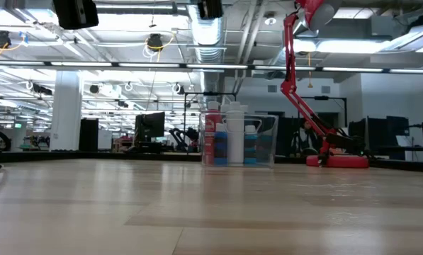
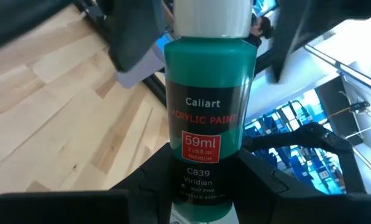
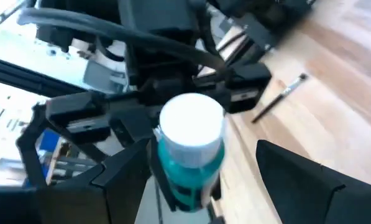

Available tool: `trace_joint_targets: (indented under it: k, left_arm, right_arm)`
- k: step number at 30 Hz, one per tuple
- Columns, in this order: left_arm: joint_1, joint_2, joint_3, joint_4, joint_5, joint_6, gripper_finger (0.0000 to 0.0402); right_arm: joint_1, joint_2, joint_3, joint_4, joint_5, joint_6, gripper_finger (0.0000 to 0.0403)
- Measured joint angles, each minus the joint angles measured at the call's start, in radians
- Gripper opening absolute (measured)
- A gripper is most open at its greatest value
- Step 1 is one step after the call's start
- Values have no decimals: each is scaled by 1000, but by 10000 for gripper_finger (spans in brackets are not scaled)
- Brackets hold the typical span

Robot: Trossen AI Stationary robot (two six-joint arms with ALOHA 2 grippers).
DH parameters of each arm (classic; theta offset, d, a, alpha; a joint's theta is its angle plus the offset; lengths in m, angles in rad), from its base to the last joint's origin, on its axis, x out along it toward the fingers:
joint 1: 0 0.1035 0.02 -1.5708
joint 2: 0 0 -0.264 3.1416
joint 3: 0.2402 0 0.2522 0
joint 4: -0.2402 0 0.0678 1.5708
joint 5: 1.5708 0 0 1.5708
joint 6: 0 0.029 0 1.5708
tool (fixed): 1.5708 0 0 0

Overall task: Pick & Place Paint Supplies
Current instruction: Put the green paint bottle into the transparent bin

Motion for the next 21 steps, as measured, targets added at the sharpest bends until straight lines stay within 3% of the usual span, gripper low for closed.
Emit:
trace_joint_targets:
  k: [2, 21]
  left_arm:
    - [0, 7, 0, 1, 12, -4, 116]
    - [-9, 15, 0, 9, 59, -7, 116]
  right_arm:
    - [0, 27, 8, 64, -10, 14, 283]
    - [9, 36, 5, 79, -122, 25, 283]
